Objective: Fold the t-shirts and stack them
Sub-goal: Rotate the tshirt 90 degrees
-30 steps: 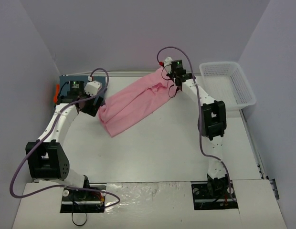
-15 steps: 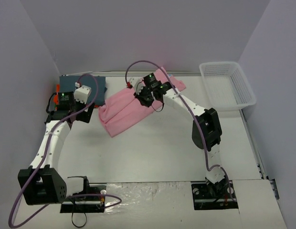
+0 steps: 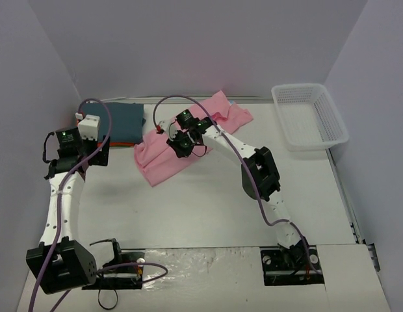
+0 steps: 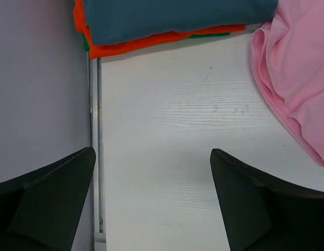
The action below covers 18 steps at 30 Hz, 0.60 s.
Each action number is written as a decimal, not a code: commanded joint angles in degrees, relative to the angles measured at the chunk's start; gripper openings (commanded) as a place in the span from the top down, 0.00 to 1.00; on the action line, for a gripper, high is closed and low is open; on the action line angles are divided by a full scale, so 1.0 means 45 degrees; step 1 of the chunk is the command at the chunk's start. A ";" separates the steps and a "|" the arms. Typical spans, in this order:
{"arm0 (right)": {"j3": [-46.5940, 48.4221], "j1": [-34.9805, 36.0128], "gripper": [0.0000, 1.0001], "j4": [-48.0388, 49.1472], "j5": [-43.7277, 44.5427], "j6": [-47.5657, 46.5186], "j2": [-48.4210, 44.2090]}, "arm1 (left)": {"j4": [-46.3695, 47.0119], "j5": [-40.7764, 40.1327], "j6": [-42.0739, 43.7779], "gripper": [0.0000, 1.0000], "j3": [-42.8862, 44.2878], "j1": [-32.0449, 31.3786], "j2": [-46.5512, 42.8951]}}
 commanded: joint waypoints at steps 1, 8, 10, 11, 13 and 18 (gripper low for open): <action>0.1160 0.0494 1.00 -0.0573 -0.0582 0.0153 0.0448 | 0.0011 0.0717 -0.0560 0.08 0.0185 0.0580 -0.0244; 0.1826 0.1177 1.00 -0.0554 -0.0700 0.0271 0.1443 | 0.0010 0.1421 -0.0698 0.08 0.0205 0.1304 -0.0146; 0.1885 0.1256 1.00 -0.0554 -0.0700 0.0291 0.1619 | 0.0029 0.1480 -0.0698 0.08 0.0185 0.1382 -0.0146; 0.1924 0.1295 1.00 -0.0534 -0.0681 0.0271 0.1756 | 0.0010 0.1557 -0.0717 0.08 0.0166 0.1402 -0.0185; 0.1983 0.1393 1.00 -0.0554 -0.0680 0.0271 0.1874 | 0.0069 0.1578 -0.0698 0.08 0.0107 0.1441 -0.0224; 0.1926 0.1510 1.00 -0.0554 -0.0582 0.0213 0.2206 | 0.0166 0.1733 -0.0736 0.08 -0.0010 0.1519 -0.0224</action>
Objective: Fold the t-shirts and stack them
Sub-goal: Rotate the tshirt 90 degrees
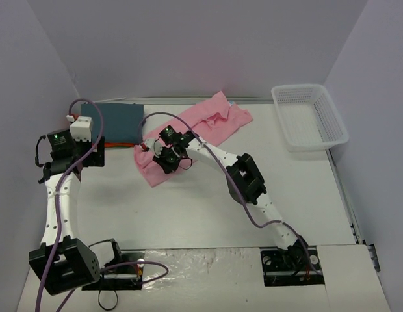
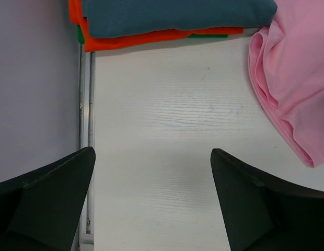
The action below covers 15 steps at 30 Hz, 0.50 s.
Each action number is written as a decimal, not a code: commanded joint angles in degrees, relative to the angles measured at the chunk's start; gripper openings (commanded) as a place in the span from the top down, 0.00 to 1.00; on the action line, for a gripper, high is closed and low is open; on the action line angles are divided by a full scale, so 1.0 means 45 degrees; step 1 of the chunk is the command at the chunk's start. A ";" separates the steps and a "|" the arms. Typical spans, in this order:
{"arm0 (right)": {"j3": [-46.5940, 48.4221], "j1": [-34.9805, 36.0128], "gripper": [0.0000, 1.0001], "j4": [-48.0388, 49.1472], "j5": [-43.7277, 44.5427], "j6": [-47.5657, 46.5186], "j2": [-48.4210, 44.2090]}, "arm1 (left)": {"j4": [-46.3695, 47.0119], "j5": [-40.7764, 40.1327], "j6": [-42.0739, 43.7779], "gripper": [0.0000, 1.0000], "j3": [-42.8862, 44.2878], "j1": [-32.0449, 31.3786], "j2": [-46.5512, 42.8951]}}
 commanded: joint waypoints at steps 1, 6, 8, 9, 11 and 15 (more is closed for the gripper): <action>0.0239 0.0033 1.00 -0.0447 -0.0039 0.0009 0.0021 | 0.0229 0.0345 -0.0222 0.08 -0.0010 0.0120 -0.0210; -0.1009 0.0033 1.00 -0.0427 0.0176 -0.0303 -0.0388 | 0.0288 0.0540 -0.0144 0.08 -0.0030 0.0140 -0.0209; -0.2043 0.0014 1.00 -0.0427 0.0332 -0.0479 -0.0894 | 0.0288 0.0735 -0.0105 0.08 0.0009 0.0120 -0.0151; -0.2414 -0.0005 1.00 -0.0427 0.0352 -0.0519 -0.1091 | 0.0308 0.0774 -0.0085 0.08 0.0048 0.0140 -0.0131; -0.3625 -0.0025 1.00 -0.0408 0.0449 -0.0694 -0.1735 | 0.0308 0.1028 -0.0085 0.08 0.0145 0.0120 -0.0054; -0.5559 -0.0064 1.00 -0.0524 0.0586 -0.0968 -0.2887 | 0.0152 0.1438 -0.0085 0.08 0.0399 0.0120 0.0142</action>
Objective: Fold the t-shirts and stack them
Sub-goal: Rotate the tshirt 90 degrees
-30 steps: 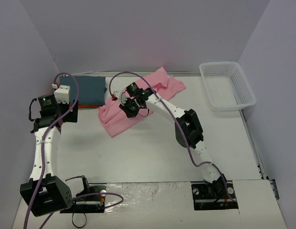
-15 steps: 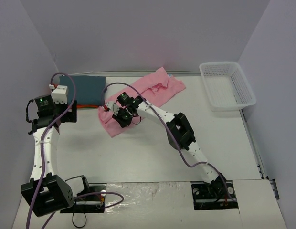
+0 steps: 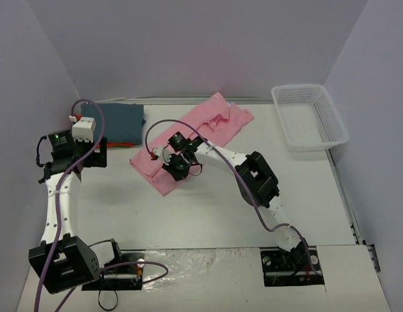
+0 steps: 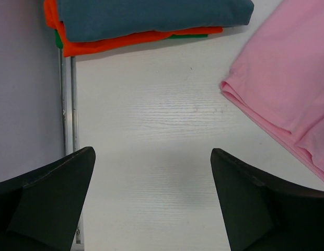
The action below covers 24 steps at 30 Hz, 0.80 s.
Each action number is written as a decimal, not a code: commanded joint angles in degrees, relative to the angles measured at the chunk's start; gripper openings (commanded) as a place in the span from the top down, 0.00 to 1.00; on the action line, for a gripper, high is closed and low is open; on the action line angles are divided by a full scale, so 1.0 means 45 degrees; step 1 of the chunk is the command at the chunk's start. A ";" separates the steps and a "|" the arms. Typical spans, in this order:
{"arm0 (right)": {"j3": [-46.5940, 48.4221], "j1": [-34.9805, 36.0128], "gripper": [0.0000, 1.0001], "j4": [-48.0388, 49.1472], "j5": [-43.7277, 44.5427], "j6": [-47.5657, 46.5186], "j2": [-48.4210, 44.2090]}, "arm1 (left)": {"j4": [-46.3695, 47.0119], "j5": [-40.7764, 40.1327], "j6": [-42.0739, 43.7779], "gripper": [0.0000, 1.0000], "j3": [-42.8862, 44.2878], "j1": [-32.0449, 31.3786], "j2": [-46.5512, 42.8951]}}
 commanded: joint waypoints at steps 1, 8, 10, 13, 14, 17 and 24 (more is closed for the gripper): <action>-0.1757 -0.0045 1.00 -0.1768 0.0557 -0.0458 -0.0780 | 0.0093 0.0705 -0.0085 0.08 0.0540 0.0082 0.0045; -0.4298 -0.0513 1.00 -0.2393 0.0733 -0.0927 -0.2500 | -0.0667 0.1721 0.0246 0.08 0.0990 0.0042 0.0045; -0.4962 -0.0766 1.00 -0.2452 0.0869 -0.0966 -0.2889 | -0.0941 0.1994 0.0383 0.08 0.1223 -0.0074 0.0123; -0.5705 -0.1253 1.00 -0.2491 0.1006 -0.0986 -0.3339 | -0.1351 0.2248 0.0520 0.08 0.1496 -0.0269 0.0299; -0.5880 -0.1391 1.00 -0.2511 0.1026 -0.0986 -0.3457 | -0.1488 0.2229 0.0578 0.08 0.1537 -0.0309 0.0318; -0.6603 -0.1898 1.00 -0.2589 0.1162 -0.1064 -0.3868 | -0.1625 0.2191 0.0676 0.08 0.1731 -0.0639 0.0436; -0.7795 -0.3129 1.00 -0.2608 0.1885 -0.1279 -0.4727 | -0.1743 0.1547 0.0833 0.07 0.2103 -0.2123 0.0884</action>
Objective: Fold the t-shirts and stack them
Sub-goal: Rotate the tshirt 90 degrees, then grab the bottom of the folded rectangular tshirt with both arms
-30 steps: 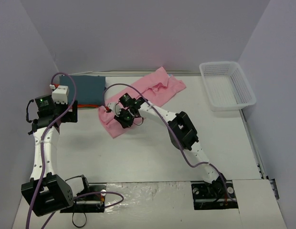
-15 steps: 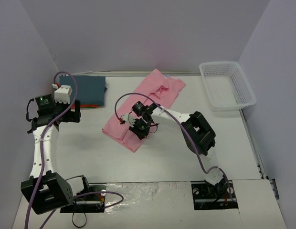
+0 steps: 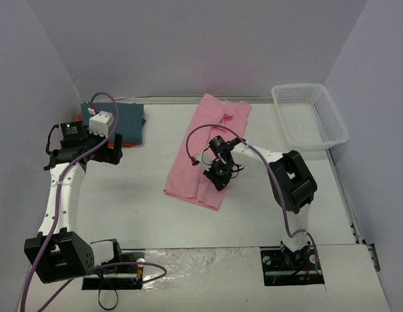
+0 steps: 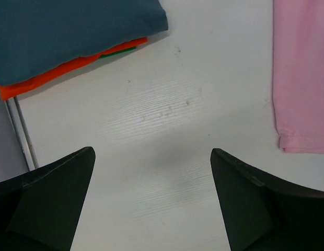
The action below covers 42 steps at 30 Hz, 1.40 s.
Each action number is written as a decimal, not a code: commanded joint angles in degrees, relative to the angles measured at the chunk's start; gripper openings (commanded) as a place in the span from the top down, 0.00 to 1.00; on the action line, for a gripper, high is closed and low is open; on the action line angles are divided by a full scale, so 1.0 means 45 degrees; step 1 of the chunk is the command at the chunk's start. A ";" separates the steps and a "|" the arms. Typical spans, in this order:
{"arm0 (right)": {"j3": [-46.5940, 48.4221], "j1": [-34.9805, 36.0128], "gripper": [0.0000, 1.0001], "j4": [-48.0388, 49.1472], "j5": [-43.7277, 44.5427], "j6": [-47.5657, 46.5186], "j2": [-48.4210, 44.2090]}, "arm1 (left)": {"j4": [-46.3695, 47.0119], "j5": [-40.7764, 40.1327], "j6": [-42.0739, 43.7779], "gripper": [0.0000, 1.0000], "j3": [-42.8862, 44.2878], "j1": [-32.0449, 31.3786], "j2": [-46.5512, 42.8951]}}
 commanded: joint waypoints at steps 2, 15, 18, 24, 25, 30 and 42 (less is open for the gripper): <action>-0.0928 -0.0824 1.00 -0.1234 0.1522 -0.0453 -0.0211 | -0.0266 -0.0392 0.0493 0.07 0.0743 -0.1130 0.0283; -0.1826 -0.1978 1.00 -0.1195 0.2517 0.0014 -0.1011 | -0.1126 -0.1663 0.1879 0.04 0.1564 -0.4354 0.2178; -0.1964 -0.1978 1.00 -0.1233 0.2577 0.0132 -0.1207 | -0.0853 -0.2014 0.2075 0.02 0.1408 -0.4998 0.2276; -0.0970 -0.1997 1.00 -0.2091 0.1582 -0.0237 -0.2357 | -0.0813 -0.1664 0.2134 0.06 0.1602 -0.5663 0.2334; -0.0852 -0.2017 1.00 -0.2364 0.1561 -0.0451 -0.2553 | -0.0852 -0.1605 0.2134 0.06 0.1680 -0.5741 0.2354; 0.0299 -0.2445 1.00 -0.3671 0.0646 -0.1214 -0.3822 | -0.0950 -0.2969 0.2329 0.06 0.1994 -0.6852 0.2705; -0.0770 -0.6564 0.73 -0.3988 -0.0741 -0.1801 -0.4723 | -0.1400 -0.3146 0.4340 0.03 0.0082 -1.0817 0.1515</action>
